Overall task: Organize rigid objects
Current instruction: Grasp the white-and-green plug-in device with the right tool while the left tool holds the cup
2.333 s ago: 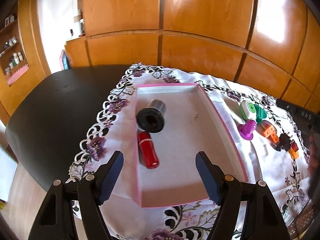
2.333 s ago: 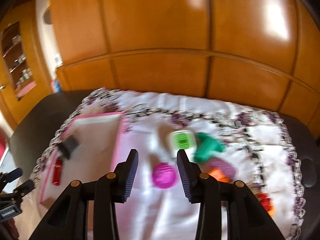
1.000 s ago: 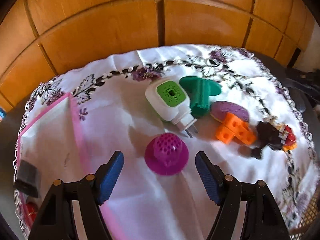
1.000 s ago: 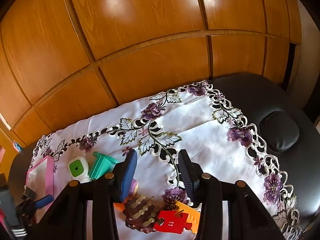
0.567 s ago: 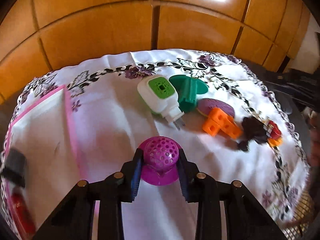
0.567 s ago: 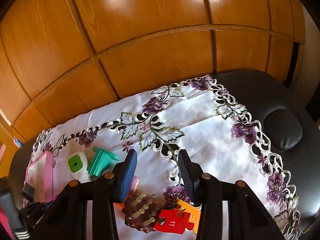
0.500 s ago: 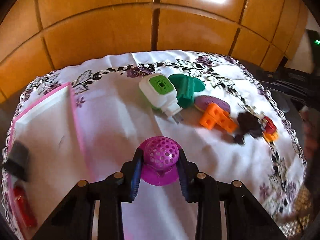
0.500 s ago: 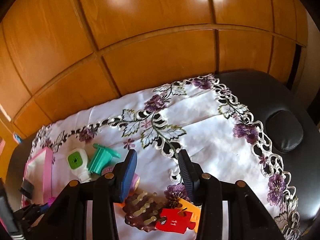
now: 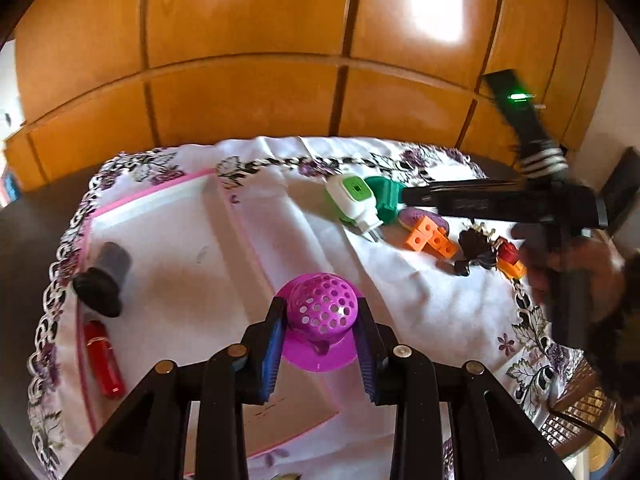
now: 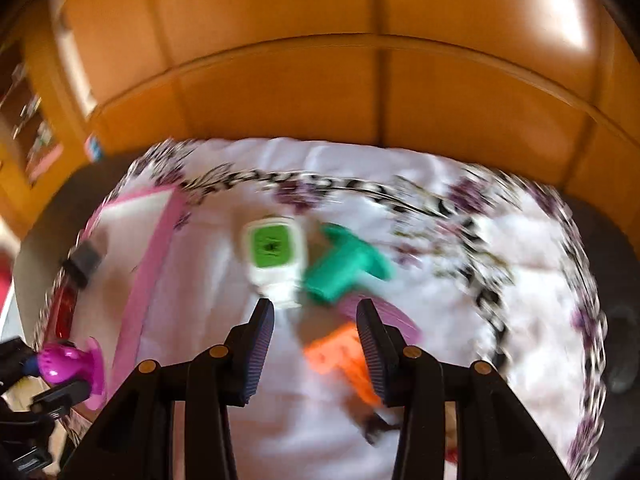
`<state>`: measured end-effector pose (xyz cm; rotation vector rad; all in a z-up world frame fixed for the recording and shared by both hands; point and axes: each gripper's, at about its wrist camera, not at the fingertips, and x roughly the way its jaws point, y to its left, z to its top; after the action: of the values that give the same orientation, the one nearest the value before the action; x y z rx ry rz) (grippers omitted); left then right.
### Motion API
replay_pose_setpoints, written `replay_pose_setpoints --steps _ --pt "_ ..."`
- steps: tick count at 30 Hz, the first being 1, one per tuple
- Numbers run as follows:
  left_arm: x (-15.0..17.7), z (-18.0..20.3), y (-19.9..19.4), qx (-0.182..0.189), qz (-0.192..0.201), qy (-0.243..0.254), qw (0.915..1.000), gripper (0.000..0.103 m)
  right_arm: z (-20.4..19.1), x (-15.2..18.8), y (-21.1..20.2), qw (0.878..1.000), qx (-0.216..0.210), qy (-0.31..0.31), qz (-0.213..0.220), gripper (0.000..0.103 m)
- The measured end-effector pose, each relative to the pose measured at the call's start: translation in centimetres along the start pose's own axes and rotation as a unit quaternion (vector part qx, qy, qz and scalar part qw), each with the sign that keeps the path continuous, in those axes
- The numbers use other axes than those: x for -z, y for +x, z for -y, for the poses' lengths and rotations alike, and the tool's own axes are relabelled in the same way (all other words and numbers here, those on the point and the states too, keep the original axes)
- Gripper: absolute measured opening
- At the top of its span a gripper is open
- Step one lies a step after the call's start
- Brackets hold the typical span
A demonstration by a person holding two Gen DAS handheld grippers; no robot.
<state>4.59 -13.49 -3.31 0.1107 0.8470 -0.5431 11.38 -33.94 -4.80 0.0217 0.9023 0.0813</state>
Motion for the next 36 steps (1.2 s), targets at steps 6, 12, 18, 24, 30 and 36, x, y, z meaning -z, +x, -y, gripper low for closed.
replay_pose_setpoints --steps 6,12,18,24,30,36 --pt "0.6 -3.0 -2.4 -0.012 0.013 -0.034 0.9993 0.033 -2.9 -2.4 4.7 0.997 -0.002 -0.055 -0.053 0.052" --pt "1.1 -5.1 -3.1 -0.023 0.011 -0.062 0.9977 0.033 -3.1 -3.8 8.0 0.996 0.021 -0.044 -0.075 0.065" --pt "1.6 -5.4 -3.5 -0.027 0.013 -0.07 0.9971 0.033 -2.2 -3.7 7.5 0.998 0.017 -0.002 -0.068 0.038" --pt "2.0 -5.6 -4.0 -0.03 0.018 -0.075 0.9966 0.033 -4.4 -0.4 3.3 0.997 -0.028 -0.04 -0.062 0.037" --pt "2.6 -6.1 -4.2 -0.044 0.016 -0.086 0.9952 0.033 -4.9 5.2 1.6 0.995 -0.061 -0.045 -0.07 0.037" --pt "3.0 -5.7 -4.8 -0.067 0.016 -0.082 0.9943 0.033 -3.4 5.3 1.6 0.996 -0.062 -0.009 -0.057 0.037"
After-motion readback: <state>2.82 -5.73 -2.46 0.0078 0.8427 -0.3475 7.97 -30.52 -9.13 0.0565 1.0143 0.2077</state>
